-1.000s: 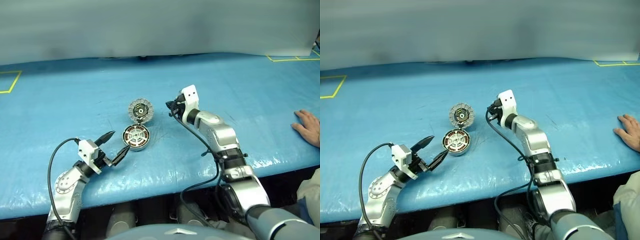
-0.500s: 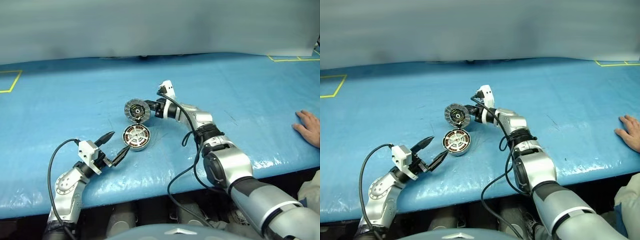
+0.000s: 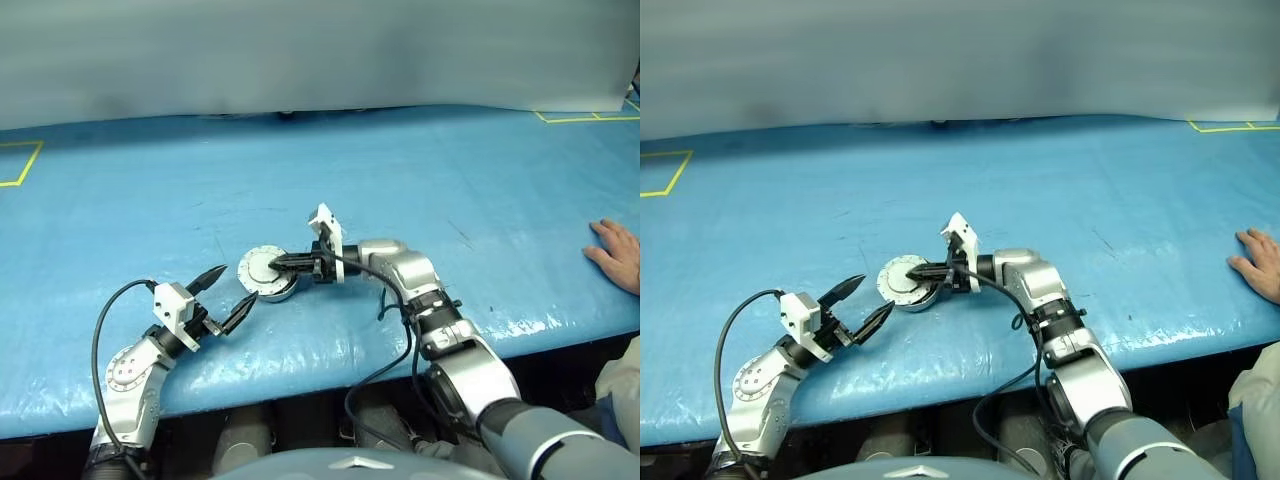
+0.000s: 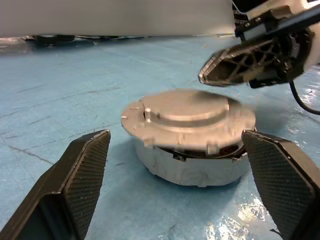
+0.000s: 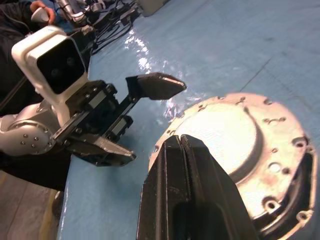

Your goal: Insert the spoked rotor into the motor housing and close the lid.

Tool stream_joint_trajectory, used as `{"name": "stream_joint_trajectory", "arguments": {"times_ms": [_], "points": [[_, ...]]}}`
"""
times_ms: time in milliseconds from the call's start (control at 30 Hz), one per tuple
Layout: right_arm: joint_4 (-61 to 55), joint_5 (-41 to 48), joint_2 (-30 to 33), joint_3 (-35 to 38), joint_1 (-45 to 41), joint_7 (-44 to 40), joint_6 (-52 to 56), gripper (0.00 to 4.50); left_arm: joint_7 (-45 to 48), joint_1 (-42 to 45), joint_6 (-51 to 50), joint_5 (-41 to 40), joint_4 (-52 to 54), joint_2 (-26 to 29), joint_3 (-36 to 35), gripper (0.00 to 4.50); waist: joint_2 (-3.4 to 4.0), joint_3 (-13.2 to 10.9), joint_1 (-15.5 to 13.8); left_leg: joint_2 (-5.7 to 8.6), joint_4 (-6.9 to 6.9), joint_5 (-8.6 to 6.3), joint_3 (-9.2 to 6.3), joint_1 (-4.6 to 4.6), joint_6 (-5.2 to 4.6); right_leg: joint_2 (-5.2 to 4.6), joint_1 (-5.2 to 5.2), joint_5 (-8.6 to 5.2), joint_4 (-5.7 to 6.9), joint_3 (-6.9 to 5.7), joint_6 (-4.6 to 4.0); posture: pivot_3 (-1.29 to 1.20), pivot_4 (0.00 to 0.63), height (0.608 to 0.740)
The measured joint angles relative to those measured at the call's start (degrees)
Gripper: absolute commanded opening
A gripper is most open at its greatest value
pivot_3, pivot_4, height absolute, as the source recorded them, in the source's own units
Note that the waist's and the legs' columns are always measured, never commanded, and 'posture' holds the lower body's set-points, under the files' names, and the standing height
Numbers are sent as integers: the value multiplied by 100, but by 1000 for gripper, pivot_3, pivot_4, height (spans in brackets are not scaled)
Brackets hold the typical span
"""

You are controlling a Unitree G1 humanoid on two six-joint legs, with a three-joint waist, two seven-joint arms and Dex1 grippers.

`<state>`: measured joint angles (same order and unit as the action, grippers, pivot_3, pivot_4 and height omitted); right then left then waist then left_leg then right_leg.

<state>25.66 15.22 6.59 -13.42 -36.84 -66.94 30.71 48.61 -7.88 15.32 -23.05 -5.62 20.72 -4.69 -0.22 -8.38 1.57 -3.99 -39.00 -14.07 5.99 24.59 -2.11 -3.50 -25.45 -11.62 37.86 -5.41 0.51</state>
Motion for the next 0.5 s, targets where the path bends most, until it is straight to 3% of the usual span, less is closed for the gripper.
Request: {"name": "stream_joint_trajectory", "arguments": {"times_ms": [500], "points": [[-839, -28, -27, -222, 500, 601, 121, 42, 141, -259, -233, -65, 128, 47, -152, 4500, 0, 0, -30, -1, -2, 1, -3, 2, 2, -1, -1, -2, -1, -3, -6, 0, 150, 740]]}}
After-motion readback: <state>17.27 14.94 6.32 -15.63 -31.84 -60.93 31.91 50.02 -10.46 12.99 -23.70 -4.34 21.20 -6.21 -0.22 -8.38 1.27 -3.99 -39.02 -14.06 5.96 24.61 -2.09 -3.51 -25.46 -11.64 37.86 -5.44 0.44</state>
